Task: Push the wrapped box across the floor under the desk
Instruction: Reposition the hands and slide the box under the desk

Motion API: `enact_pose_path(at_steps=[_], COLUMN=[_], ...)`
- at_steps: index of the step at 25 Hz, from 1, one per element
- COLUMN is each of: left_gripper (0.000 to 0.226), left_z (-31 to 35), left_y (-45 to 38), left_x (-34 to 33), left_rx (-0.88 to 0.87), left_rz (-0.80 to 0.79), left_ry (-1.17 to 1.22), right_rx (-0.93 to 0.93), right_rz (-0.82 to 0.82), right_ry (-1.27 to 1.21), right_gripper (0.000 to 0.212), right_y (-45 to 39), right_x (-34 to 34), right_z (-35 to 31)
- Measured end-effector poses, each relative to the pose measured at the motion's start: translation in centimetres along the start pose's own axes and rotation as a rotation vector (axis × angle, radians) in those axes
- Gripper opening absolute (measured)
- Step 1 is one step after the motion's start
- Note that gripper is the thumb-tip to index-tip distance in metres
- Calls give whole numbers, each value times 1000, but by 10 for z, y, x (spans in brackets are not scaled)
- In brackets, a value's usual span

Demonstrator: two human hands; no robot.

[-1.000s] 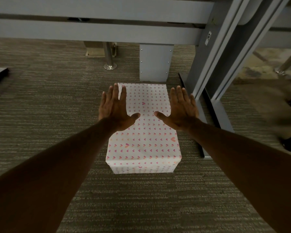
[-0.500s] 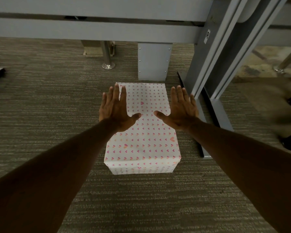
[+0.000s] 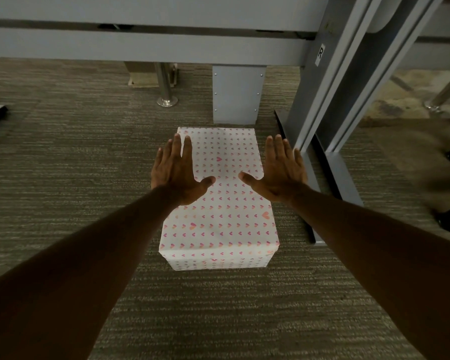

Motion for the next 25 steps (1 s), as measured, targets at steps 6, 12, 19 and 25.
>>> enact_pose_path(at_steps=[6,12,19,25], left_gripper=[86,51,19,22], left_z=[-27,-65,-86,-81], left_y=[-9,1,0,-3], left_x=[-36,-60,-83,-84], left_rx=[95,372,444,472], left_rz=[-136,-183,-238,-226], left_ry=[178,469,744,884], right_rx=[-14,-56,-215,-237], right_rz=[-52,-196,-242,-242], right_ry=[-231,-598,-950,-1056], right_gripper=[101,38,29,28], right_y=[-4,-10,-16,-21], right_x=[-19,-55,-87,-89], right_z=[11,23,42,56])
Point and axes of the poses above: each hand's wrist, its own y-axis away from the middle knuckle, its own x-axis out of the back of the hand, z = x × y, the point moved 9 cm from there along -y, towards the middle knuckle, and after that the axes turned 15 degrees about -z, right-handed, at the moved point
